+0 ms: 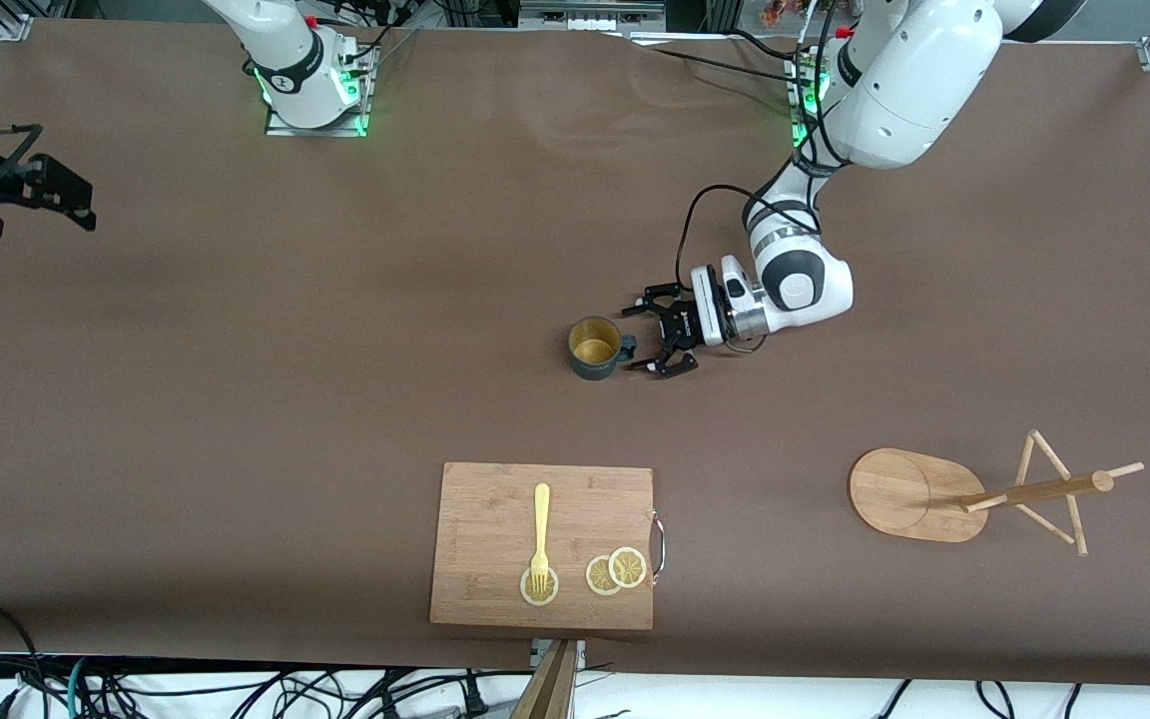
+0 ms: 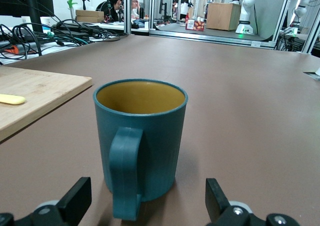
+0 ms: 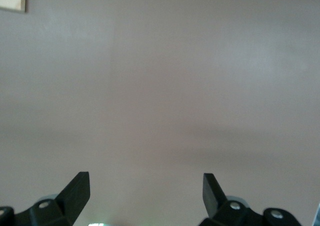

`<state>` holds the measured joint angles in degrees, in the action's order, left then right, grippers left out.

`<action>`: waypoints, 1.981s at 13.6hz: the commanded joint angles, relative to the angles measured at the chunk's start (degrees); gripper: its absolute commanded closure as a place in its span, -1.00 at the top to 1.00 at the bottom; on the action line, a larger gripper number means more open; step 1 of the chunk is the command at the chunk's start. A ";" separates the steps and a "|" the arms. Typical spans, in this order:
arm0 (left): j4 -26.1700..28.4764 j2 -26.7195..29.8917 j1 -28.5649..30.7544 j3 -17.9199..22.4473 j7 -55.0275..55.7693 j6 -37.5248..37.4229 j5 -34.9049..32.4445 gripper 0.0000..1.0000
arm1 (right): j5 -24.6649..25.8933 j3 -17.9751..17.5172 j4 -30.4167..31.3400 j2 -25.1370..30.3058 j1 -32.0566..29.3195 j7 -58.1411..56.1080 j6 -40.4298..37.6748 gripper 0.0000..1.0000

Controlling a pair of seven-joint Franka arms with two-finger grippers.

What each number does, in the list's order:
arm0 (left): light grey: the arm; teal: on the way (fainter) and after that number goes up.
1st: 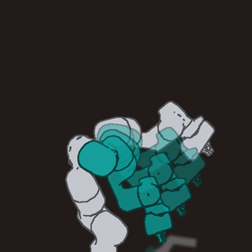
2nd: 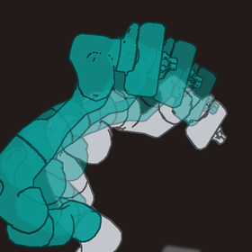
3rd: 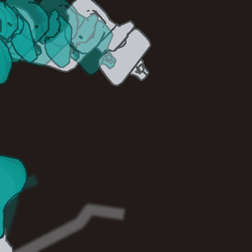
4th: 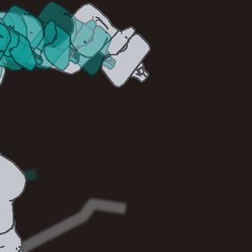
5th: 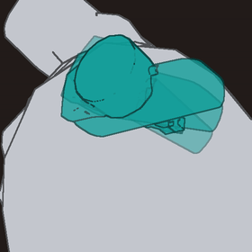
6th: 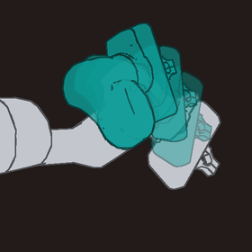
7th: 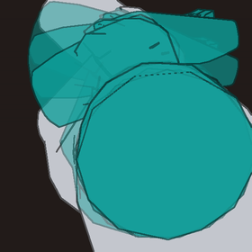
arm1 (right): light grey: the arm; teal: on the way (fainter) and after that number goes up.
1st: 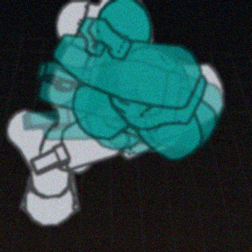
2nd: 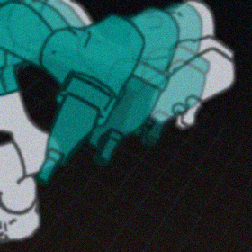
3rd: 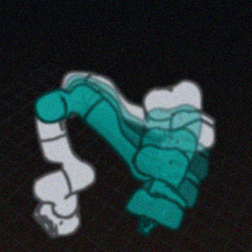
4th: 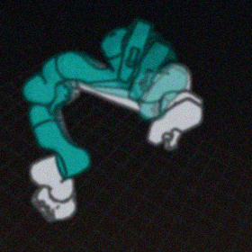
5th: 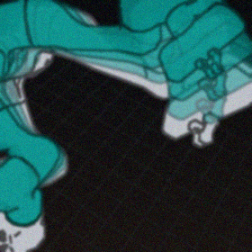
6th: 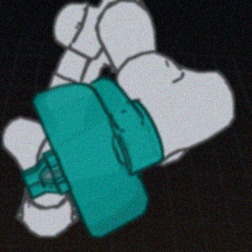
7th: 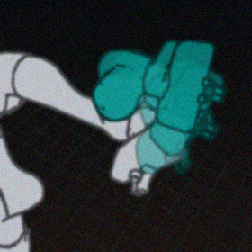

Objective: Pass cup and hang on rack
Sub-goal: 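Grasp the teal mug by its handle with the left gripper, then lift the mug with the left gripper and carry it toward the rack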

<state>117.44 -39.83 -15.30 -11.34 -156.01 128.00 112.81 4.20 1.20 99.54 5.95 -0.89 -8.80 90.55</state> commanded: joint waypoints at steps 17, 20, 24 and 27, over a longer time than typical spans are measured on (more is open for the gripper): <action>1.83 10.89 4.92 0.00 27.62 -0.47 -7.04 -1.00 | -2.08 -0.06 -4.09 -4.37 1.94 1.85 5.16 1.00; 2.44 17.05 9.22 0.70 49.33 -5.72 -20.13 -1.00 | -3.67 0.03 -4.17 -4.37 1.94 1.77 4.81 1.00; 2.71 25.05 11.43 9.99 78.35 -21.34 -33.68 -1.00 | -3.84 0.03 -4.26 -4.20 1.94 1.76 4.54 1.00; 2.45 26.82 12.92 19.65 89.01 -36.63 -39.83 -1.00 | -3.84 -0.06 -4.61 -4.90 1.94 1.76 3.75 1.00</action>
<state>118.04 -15.24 -3.23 3.88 -72.69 98.43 76.37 1.08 1.10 96.03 1.27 0.91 -7.47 95.77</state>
